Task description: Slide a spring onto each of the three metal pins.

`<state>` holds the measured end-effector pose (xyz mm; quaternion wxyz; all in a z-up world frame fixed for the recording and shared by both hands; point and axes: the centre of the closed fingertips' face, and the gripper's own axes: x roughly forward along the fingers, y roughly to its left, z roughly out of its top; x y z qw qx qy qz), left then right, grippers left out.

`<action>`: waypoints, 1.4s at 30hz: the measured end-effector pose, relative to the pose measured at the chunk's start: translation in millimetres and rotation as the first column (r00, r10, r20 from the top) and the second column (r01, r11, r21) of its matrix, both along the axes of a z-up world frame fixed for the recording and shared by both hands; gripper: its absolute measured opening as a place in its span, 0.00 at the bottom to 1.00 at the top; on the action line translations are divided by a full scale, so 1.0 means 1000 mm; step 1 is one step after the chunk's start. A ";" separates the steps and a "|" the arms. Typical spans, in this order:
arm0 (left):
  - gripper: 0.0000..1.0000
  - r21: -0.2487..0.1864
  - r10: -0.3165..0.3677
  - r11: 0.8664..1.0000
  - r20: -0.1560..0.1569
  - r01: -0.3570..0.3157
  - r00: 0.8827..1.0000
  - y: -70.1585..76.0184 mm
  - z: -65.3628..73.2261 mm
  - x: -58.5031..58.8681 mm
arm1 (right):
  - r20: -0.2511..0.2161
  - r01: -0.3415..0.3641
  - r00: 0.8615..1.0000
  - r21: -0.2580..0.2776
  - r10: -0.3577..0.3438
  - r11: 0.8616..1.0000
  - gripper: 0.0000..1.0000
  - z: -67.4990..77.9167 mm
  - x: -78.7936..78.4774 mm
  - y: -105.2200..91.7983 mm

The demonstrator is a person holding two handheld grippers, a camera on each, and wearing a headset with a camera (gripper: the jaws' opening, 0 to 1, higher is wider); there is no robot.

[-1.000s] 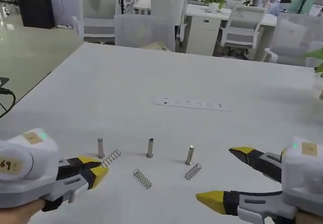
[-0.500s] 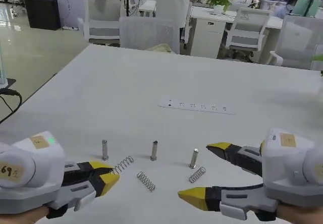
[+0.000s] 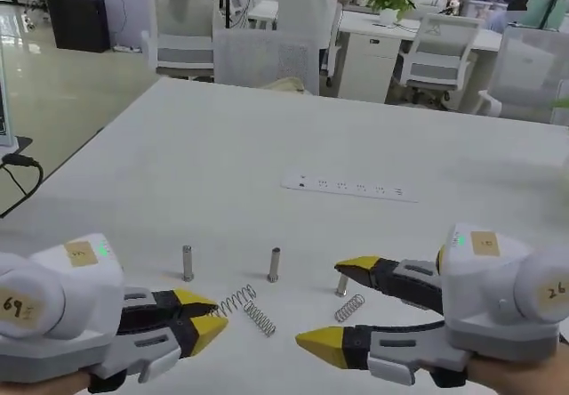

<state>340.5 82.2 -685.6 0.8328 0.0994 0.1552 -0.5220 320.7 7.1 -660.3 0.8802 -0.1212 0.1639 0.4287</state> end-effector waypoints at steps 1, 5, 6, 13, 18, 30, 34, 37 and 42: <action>0.03 0.002 -0.007 1.000 0.001 0.007 1.000 -0.001 0.000 -0.001 | 0.000 -0.003 1.000 -0.002 0.003 1.000 0.55 0.000 0.000 0.001; 0.03 0.004 -0.043 0.999 0.001 0.043 0.999 -0.004 0.001 -0.008 | -0.009 -0.023 1.000 -0.002 0.023 1.000 0.52 -0.002 -0.002 0.005; 0.03 0.001 -0.059 0.998 0.003 0.059 0.998 -0.005 0.002 -0.010 | -0.011 -0.028 1.000 -0.002 0.028 1.000 0.51 -0.002 -0.003 0.006; 0.03 0.018 -0.163 0.987 0.022 0.163 0.986 -0.014 0.001 -0.029 | -0.031 -0.072 0.997 0.001 0.072 0.997 0.45 -0.006 -0.011 0.017; 0.03 0.032 -0.216 0.976 0.028 0.215 0.976 -0.018 0.001 -0.039 | -0.053 -0.115 0.992 0.007 0.115 0.993 0.40 -0.009 -0.019 0.023; 0.03 0.019 -0.319 0.948 0.035 0.319 0.947 -0.024 0.005 -0.060 | -0.100 -0.210 0.972 0.022 0.211 0.977 0.28 -0.015 -0.038 0.037; 0.03 0.013 -0.350 0.937 0.039 0.350 0.936 -0.027 0.007 -0.067 | -0.117 -0.238 0.964 0.025 0.239 0.971 0.24 -0.018 -0.044 0.041; 0.03 0.015 -0.362 0.932 0.042 0.362 0.931 -0.027 0.007 -0.069 | -0.134 -0.255 0.957 0.033 0.257 0.966 0.22 -0.019 -0.048 0.043; 0.03 0.013 -0.377 0.926 0.043 0.377 0.925 -0.028 0.007 -0.072 | -0.144 -0.269 0.951 0.041 0.272 0.962 0.20 -0.019 -0.052 0.045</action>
